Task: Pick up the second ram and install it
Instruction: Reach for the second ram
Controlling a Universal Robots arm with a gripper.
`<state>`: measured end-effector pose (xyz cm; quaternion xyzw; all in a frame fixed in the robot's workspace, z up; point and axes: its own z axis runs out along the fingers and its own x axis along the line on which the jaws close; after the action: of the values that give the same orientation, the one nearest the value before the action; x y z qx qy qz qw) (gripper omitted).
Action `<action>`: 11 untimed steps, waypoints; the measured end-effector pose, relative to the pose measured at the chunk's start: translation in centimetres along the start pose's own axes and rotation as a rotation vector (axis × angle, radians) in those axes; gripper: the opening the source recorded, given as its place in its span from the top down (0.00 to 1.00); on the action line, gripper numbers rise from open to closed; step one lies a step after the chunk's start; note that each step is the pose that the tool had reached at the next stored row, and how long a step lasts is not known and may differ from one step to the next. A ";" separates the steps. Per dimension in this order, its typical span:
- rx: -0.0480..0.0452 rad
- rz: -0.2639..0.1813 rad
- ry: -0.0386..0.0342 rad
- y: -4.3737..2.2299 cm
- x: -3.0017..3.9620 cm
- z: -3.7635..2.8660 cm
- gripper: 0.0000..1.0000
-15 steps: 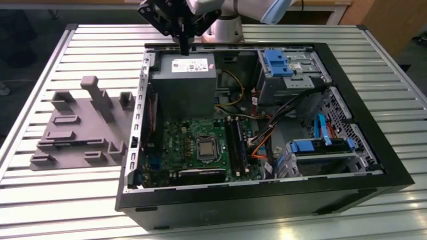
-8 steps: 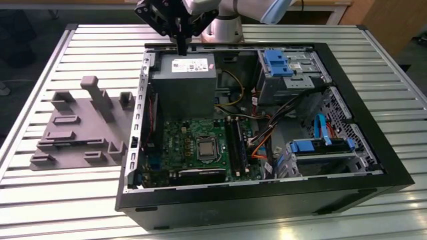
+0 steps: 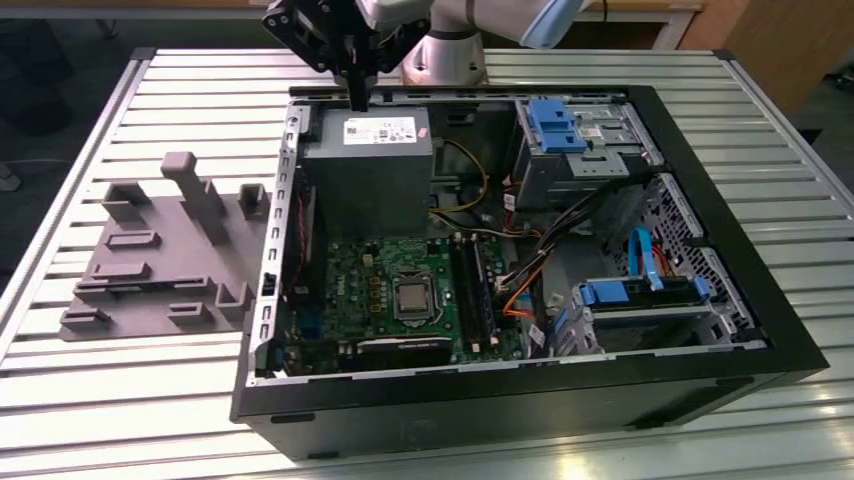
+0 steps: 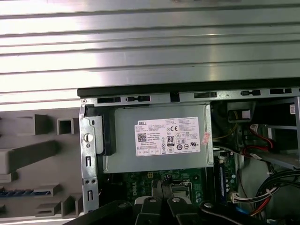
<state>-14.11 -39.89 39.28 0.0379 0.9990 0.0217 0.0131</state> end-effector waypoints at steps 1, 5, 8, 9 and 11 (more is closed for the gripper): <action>0.0000 0.000 0.0000 0.00 0.06 0.00 0.89; 0.0000 0.000 0.0000 -0.02 0.28 0.01 0.89; 0.0000 0.000 0.0000 -0.03 0.40 0.02 0.89; 0.0000 0.000 0.0000 -0.04 0.44 0.02 0.89; 0.0000 0.000 0.0000 -0.04 0.53 0.03 0.89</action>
<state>-14.64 -39.89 39.24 0.0379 0.9990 0.0217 0.0131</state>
